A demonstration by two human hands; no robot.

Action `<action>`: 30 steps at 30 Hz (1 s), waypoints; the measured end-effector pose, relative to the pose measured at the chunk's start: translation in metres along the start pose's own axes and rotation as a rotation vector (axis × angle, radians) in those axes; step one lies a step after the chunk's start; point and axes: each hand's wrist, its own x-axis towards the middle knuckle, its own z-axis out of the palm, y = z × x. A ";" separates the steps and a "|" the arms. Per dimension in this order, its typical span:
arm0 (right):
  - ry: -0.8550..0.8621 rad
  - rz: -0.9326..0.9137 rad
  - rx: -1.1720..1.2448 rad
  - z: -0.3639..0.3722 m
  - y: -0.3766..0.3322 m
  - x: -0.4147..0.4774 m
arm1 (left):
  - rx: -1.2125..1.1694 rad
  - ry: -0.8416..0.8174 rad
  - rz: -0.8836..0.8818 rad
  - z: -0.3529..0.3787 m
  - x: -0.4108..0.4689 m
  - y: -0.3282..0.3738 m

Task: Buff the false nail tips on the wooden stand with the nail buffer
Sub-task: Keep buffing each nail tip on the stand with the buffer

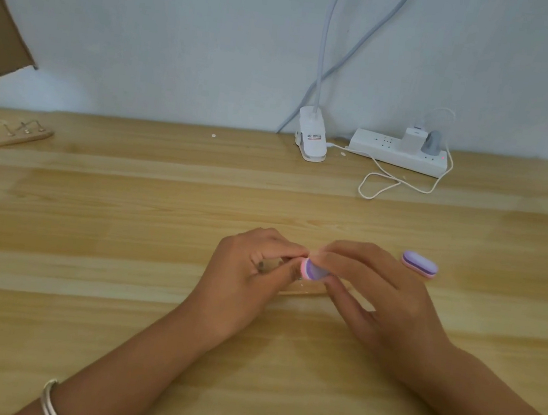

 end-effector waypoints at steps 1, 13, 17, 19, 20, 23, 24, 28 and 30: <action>0.001 -0.021 0.012 0.001 -0.002 -0.001 | -0.009 0.006 0.001 0.000 0.000 0.000; -0.039 -0.061 0.041 0.001 -0.006 0.001 | 0.000 -0.020 0.012 -0.002 0.000 -0.001; -0.039 0.033 -0.057 -0.006 0.005 0.005 | 0.012 -0.024 0.005 -0.001 0.000 -0.001; -0.034 0.048 -0.047 -0.005 0.004 0.004 | 0.016 -0.024 0.013 -0.001 0.000 -0.001; -0.033 0.036 -0.017 -0.003 0.002 0.003 | 0.007 -0.024 0.012 -0.001 0.000 -0.001; -0.039 -0.043 0.045 0.001 -0.006 0.000 | -0.005 -0.017 0.014 -0.002 0.000 -0.001; -0.046 -0.052 0.035 0.001 -0.005 0.000 | -0.001 -0.015 0.013 -0.002 0.000 -0.001; -0.033 0.020 -0.069 -0.006 0.004 0.006 | 0.023 -0.020 0.007 -0.002 0.000 0.001; -0.025 0.030 -0.062 -0.006 0.003 0.005 | 0.020 -0.017 0.011 -0.001 0.000 0.001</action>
